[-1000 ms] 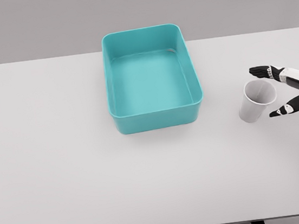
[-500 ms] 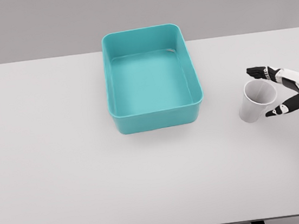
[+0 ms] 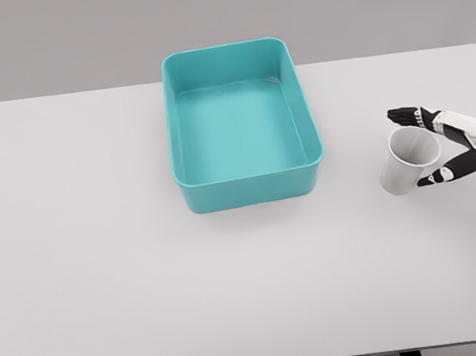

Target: Put the paper cup into the basket with your right arm

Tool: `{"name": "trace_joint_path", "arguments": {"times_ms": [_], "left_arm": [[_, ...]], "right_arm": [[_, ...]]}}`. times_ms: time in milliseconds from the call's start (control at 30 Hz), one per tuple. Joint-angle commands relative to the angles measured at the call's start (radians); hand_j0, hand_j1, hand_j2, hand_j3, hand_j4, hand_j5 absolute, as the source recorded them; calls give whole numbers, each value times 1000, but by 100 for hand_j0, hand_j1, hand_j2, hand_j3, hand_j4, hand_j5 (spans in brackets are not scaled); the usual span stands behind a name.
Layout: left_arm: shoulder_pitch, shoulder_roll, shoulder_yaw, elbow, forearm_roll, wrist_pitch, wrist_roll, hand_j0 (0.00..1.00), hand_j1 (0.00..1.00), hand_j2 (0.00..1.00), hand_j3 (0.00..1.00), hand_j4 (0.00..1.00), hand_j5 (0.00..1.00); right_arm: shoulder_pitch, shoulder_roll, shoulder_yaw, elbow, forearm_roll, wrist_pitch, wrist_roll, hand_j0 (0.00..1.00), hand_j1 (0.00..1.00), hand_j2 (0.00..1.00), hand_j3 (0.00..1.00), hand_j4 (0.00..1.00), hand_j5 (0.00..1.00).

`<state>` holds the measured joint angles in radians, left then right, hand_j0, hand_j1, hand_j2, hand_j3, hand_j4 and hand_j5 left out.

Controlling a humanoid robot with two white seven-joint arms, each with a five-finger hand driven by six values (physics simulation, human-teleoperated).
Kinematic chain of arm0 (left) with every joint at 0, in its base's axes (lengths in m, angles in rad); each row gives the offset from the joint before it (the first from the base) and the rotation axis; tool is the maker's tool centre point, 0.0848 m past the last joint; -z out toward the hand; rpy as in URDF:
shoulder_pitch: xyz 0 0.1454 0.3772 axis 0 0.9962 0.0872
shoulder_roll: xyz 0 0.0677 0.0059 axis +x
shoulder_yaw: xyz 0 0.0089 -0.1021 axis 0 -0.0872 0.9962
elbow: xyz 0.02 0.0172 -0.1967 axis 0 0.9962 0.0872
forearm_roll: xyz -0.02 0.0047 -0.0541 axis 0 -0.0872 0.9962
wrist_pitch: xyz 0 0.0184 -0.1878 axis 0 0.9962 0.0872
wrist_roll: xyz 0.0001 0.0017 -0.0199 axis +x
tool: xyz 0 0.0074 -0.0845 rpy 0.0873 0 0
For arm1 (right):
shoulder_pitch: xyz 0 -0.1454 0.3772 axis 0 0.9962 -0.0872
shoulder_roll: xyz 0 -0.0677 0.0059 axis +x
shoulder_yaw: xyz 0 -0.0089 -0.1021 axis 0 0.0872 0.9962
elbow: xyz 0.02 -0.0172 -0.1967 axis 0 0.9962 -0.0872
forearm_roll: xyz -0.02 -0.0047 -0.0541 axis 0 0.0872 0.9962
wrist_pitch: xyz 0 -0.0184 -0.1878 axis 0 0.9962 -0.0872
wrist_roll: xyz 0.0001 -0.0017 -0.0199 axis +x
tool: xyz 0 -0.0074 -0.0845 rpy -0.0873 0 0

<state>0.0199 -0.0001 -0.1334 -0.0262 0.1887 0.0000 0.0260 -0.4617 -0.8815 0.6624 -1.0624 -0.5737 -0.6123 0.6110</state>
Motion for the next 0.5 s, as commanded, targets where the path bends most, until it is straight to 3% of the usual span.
{"name": "trace_joint_path", "arguments": {"times_ms": [0,267,400,467], "left_arm": [[0,0,0,0,0,0,0,100,100,100,100,100,100],[0,0,0,0,0,0,0,100,100,100,100,100,100],[0,0,0,0,0,0,-1,100,100,100,100,100,100],[0,0,0,0,0,0,0,100,100,100,100,100,100]], "right_arm": [[0,2,-1,1,-6,2,0,100,100,100,100,100,100],[0,3,-3,4,9,5,0,99,99,99,99,99,99],[-2,3,-3,1,6,16,0,82,82,82,82,82,82],[-2,3,-4,-1,5,16,0,80,80,80,80,80,80]]}}
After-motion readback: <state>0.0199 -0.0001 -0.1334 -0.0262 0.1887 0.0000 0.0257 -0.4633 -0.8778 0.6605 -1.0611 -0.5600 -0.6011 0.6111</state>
